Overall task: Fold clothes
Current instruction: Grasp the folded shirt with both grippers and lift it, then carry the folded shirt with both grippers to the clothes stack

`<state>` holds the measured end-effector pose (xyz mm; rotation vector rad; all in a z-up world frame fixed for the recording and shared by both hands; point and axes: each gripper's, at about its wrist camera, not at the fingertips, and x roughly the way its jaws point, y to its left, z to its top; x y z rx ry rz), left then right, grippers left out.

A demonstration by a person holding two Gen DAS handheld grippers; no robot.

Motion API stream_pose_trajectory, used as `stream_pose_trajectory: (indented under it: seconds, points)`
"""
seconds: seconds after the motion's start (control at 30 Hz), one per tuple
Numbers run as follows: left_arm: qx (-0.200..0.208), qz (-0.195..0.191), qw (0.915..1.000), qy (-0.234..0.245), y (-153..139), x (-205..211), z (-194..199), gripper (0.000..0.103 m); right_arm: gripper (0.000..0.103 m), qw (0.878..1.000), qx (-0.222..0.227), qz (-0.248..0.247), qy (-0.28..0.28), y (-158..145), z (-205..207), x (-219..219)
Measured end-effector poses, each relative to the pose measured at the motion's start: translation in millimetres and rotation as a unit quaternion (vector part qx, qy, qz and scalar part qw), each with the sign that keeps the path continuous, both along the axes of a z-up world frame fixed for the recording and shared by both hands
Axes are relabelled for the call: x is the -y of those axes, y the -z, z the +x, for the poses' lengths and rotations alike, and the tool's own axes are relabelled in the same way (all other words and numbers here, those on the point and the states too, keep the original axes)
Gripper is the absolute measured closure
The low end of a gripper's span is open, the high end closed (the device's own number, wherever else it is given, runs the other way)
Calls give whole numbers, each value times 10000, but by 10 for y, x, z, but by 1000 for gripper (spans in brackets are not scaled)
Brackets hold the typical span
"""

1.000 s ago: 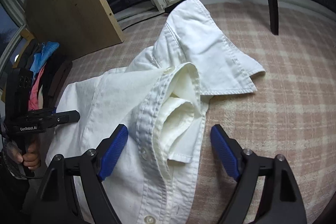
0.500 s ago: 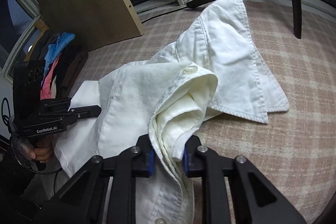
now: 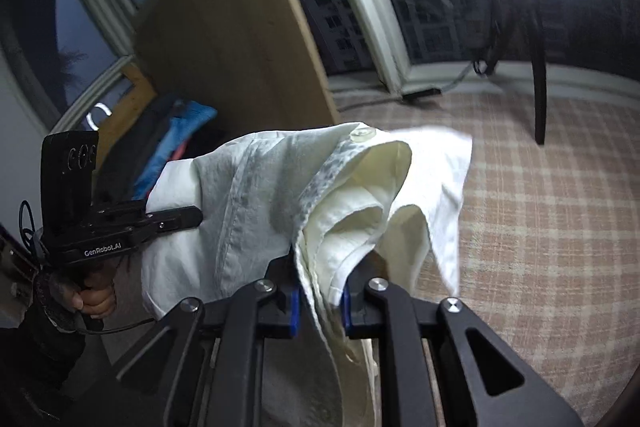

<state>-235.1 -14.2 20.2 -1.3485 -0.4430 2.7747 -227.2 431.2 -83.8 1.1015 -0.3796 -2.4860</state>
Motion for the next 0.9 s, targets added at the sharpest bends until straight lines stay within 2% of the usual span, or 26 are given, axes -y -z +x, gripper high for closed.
stream_pose_trajectory:
  seconds: [0.1,0.23,0.43,0.6,0.7,0.9]
  points:
    - [-232,-168,9995,-117,-291,23,279,88,89,9995,-271,34,-170,-257,157,160]
    - [-368,-476,9976,-354,-521,73,562,88,89,9982,-460,32,-386,-526,273,438]
    - [-659,-735,9930,-652,-898,415,1007,88,89,9926,-955,127,-740,-1038,351,1047]
    - [-925,-1146,9866,-701,-1349,1012,1361,88,89,9853,-1452,265,-859,-1524,268,1792]
    - [-1043,-1305,9834,-702,-1577,1448,1528,88,89,9835,-1598,243,-814,-1721,116,2262]
    - [-992,-1702,9773,-774,-1792,2431,1705,88,89,9808,-1781,330,-726,-1885,-297,3240]
